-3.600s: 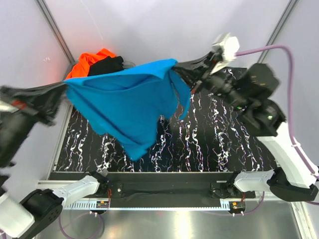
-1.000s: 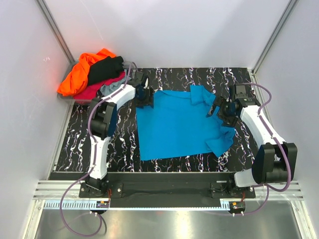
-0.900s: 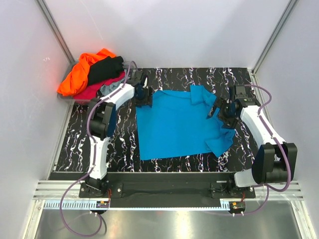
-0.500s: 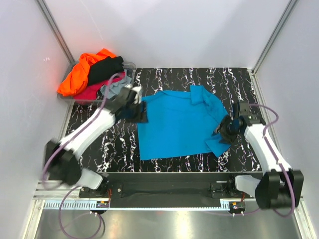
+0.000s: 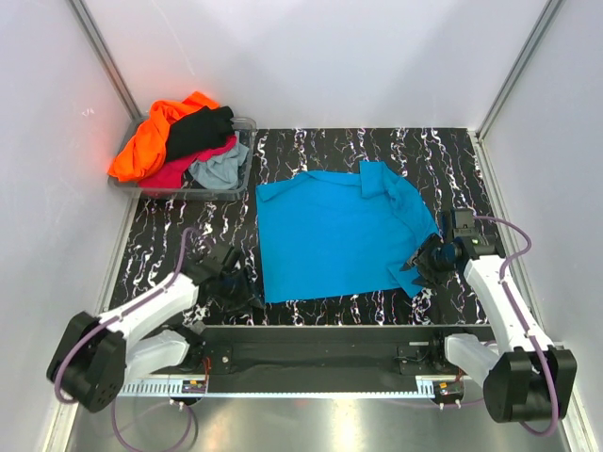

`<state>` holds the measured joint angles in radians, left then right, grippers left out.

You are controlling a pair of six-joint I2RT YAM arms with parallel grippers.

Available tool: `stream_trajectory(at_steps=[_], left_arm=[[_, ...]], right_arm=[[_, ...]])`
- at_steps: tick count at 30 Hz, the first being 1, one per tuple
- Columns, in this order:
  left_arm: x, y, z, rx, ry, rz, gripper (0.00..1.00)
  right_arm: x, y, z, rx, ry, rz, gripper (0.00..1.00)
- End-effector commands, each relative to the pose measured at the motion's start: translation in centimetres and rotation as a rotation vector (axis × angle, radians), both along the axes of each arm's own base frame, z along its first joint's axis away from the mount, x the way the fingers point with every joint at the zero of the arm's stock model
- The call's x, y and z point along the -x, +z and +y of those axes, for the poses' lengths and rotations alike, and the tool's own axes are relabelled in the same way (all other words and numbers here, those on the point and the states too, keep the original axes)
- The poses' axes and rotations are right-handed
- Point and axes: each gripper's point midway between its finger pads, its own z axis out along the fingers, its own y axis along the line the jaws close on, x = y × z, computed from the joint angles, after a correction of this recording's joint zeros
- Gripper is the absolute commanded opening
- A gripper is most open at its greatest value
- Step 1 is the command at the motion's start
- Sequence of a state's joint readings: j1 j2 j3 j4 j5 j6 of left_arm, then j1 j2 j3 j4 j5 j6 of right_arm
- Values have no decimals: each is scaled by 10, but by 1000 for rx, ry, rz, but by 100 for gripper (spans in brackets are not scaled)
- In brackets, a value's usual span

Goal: Fold and stack the t-shirts
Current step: Flatten the tshirt out

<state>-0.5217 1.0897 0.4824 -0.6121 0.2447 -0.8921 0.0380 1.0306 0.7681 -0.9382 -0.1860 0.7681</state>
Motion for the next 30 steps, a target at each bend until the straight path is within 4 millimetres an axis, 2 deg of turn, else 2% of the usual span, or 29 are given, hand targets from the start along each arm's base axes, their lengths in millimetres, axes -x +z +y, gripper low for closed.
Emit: stream_trajectory(at_steps=[1,3,7,13,20,30], left_arm=[[-18,11,-13,100,174,-55,45],[-18,7,-12,105,225,-39,48],[-22,-3,-11,103,315,-18,49],[-14,-26,-3,67,500,96,50],[-7,-42,10,36,639,135,45],[-7,-54,14,11,657,141,31]], right_arm=[[2,7,5,-39,-17,-25,53],[4,6,6,-44,-18,-30,53],[8,6,5,-43,-28,-47,53],[10,8,5,-53,-45,-66,53],[12,13,6,-58,-49,-78,52],[19,-1,-2,-18,-96,-18,53]])
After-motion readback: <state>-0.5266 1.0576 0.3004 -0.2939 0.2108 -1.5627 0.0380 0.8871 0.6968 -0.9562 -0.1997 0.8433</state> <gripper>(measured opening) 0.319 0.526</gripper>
